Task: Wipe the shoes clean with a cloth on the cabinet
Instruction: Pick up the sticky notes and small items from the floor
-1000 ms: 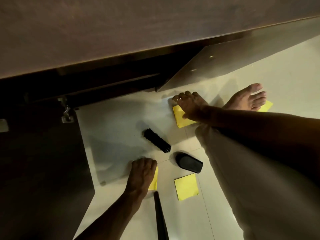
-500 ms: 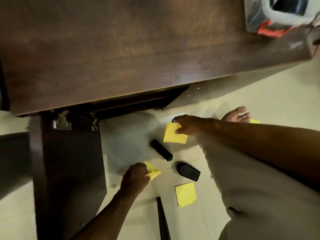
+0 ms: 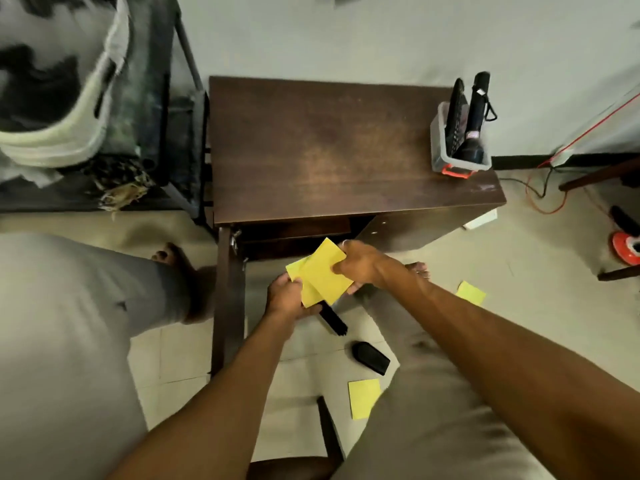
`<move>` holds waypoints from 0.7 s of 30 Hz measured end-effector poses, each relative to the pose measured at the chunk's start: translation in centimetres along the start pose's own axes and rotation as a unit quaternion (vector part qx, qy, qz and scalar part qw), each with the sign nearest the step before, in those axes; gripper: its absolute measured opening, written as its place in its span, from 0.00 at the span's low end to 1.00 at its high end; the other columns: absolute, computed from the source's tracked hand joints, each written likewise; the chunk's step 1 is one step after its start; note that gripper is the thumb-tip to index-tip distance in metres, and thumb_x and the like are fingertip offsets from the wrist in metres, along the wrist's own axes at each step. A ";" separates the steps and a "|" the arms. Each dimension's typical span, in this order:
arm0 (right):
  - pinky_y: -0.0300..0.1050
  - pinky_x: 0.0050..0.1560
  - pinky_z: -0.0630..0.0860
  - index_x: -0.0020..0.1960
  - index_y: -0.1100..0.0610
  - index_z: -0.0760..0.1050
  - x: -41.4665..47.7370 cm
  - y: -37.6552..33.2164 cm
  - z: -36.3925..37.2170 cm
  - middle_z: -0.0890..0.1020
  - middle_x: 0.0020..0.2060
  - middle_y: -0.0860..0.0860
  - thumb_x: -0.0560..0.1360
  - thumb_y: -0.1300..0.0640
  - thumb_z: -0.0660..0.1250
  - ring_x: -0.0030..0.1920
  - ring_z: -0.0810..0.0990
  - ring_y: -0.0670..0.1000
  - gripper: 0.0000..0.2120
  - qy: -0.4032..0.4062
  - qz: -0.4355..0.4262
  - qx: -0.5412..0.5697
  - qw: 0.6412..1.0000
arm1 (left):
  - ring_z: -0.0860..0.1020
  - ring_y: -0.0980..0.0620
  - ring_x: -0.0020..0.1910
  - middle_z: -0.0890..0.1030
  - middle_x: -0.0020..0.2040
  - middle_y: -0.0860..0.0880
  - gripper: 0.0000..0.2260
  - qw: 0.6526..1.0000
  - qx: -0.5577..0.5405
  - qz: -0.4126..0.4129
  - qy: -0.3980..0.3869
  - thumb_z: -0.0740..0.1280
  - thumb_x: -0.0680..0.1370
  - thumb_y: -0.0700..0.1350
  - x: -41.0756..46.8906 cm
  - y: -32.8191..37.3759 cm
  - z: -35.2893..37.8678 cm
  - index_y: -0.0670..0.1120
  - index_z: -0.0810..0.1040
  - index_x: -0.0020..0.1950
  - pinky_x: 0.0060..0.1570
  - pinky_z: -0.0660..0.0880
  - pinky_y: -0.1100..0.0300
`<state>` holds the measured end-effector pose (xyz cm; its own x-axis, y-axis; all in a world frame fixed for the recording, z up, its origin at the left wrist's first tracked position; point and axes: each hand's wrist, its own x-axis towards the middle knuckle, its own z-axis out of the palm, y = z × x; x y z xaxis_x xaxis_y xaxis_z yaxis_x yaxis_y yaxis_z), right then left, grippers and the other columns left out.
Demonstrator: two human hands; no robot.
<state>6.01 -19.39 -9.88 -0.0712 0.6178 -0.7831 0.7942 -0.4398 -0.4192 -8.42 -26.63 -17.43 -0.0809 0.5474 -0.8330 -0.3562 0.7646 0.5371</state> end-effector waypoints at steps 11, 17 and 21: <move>0.53 0.47 0.81 0.56 0.58 0.70 -3.3 -1.2 3.4 0.80 0.52 0.56 0.81 0.45 0.66 0.50 0.82 0.58 0.16 0.109 -0.007 -0.025 0.994 | 0.83 0.42 0.55 0.82 0.61 0.42 0.11 0.992 0.063 0.086 -0.065 0.65 0.83 0.39 -4.6 3.2 -2.1 0.46 0.75 0.65 0.46 0.84 0.46; 0.51 0.59 0.78 0.72 0.60 0.68 -2.3 -1.9 3.1 0.77 0.66 0.57 0.81 0.48 0.67 0.63 0.79 0.59 0.24 0.123 -0.024 -0.008 0.992 | 0.82 0.47 0.50 0.81 0.56 0.45 0.09 0.994 0.060 0.096 0.005 0.64 0.85 0.43 -4.3 3.6 -2.3 0.47 0.75 0.64 0.34 0.84 0.54; 0.52 0.51 0.82 0.68 0.60 0.72 -1.1 -2.5 3.5 0.80 0.60 0.58 0.82 0.55 0.64 0.54 0.82 0.59 0.17 0.092 -0.010 -0.004 0.996 | 0.79 0.50 0.46 0.80 0.52 0.46 0.08 0.994 0.061 0.083 0.025 0.64 0.85 0.47 -3.2 3.4 -2.6 0.46 0.76 0.61 0.38 0.83 0.50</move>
<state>1.95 -21.24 -9.59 0.0235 0.7362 -0.6763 0.7991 -0.4204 -0.4298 -11.77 -26.63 -13.31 -0.1767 0.6534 -0.7361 -0.2196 0.7028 0.6766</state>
